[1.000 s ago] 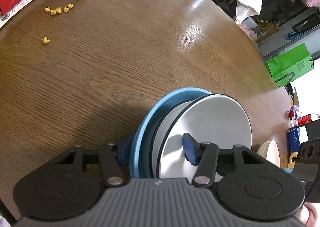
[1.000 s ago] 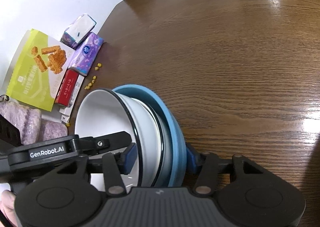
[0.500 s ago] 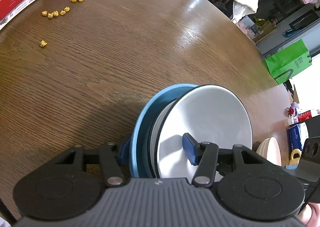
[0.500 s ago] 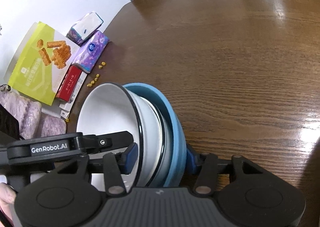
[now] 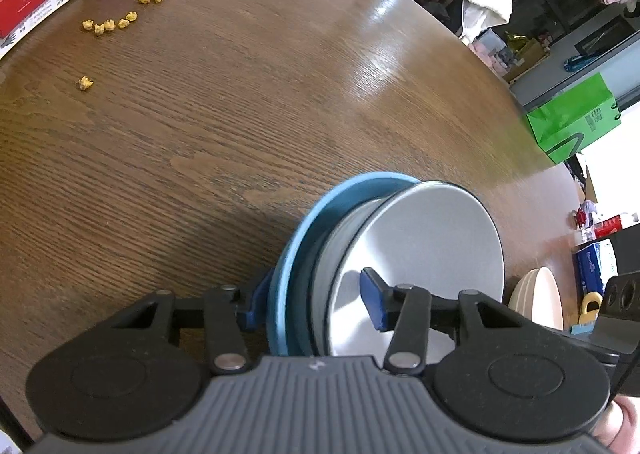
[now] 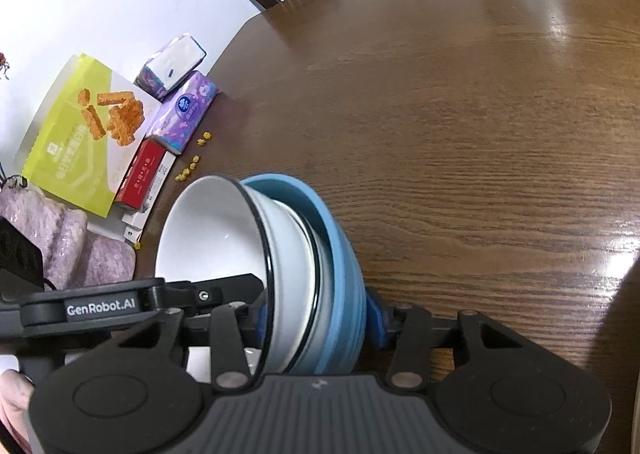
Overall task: Organize plates and bowls
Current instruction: 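Lift the nested bowls with both grippers and carry them toward the beige plates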
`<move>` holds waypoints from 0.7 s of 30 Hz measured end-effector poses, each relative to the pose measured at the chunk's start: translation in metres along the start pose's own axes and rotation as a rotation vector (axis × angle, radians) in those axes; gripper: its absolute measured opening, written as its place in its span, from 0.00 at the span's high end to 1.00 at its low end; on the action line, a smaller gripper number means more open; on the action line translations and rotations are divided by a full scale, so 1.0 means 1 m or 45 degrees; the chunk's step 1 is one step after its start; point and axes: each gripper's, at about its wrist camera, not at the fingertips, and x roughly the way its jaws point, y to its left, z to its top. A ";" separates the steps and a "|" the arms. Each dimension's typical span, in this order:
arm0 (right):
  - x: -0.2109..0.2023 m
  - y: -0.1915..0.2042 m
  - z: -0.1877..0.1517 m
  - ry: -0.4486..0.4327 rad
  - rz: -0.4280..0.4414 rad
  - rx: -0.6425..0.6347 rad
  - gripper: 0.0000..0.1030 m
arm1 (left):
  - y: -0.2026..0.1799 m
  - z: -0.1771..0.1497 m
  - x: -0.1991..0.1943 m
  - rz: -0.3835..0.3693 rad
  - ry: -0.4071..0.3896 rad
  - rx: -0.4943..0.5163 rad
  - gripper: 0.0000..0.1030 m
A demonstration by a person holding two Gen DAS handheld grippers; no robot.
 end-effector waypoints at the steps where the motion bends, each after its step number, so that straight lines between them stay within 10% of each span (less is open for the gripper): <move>1: -0.001 -0.002 0.000 -0.002 0.006 0.010 0.59 | 0.000 0.000 0.000 0.000 0.000 0.000 0.54; 21: 0.000 -0.004 0.002 0.001 0.043 0.039 0.59 | 0.005 -0.004 0.001 -0.035 -0.022 -0.031 0.51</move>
